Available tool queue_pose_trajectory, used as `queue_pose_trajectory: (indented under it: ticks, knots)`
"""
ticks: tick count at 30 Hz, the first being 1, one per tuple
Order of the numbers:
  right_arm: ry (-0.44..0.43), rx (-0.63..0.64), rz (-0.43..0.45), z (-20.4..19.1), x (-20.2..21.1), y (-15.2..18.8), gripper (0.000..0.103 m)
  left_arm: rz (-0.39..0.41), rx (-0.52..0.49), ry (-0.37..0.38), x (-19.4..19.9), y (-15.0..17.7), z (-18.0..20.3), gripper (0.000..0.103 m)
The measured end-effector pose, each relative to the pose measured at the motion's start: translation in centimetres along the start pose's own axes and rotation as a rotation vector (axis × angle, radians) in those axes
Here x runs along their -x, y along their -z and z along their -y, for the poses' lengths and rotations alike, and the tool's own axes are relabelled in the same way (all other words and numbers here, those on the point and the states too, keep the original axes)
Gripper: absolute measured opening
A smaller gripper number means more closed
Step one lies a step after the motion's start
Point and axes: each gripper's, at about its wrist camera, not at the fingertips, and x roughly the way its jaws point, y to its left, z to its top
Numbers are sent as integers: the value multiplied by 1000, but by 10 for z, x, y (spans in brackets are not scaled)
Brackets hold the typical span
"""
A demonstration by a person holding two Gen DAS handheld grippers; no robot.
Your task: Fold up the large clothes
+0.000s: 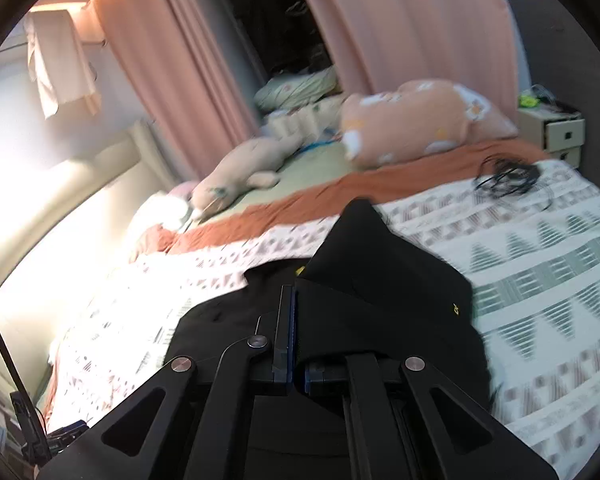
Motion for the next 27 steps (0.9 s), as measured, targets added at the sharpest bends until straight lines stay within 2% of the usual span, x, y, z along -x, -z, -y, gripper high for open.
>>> queue_pose_trajectory:
  ticks: [5,9,14,15,16,17,18,19,22,24,27]
  knots:
    - [-20,-29,-91,-16,-66,24,0,-13,6,-32,-3,0,-21,99]
    - [-11,-65,-232,-13,-126,62,0,-24,3,-53,-3,3,-36,99]
    - [38,-95,-441,7,-168,91,4,-25,31,-58,-4,7,-48,99]
    - [39,-99,-466,12,-169,93,15,-24,36,-52,-4,8,-48,99]
    - [34,-101,-480,16,-166,93,31,-24,37,-45,-5,9,-46,99]
    - [16,-106,-491,22,-161,93,42,-23,36,-40,-5,10,-43,99]
    - [-5,-108,-497,26,-156,91,64,-24,33,-34,-6,11,-40,99]
    - [-24,-105,-506,28,-151,88,71,-25,32,-27,-7,13,-37,99]
    - [-69,-71,-541,39,-126,82,71,-30,22,-1,-9,17,-24,99]
    - [-90,-64,-533,54,-98,74,71,-15,5,1,-6,19,-14,99]
    - [-31,-35,-479,81,-62,55,71,1,-3,17,-2,20,-1,99]
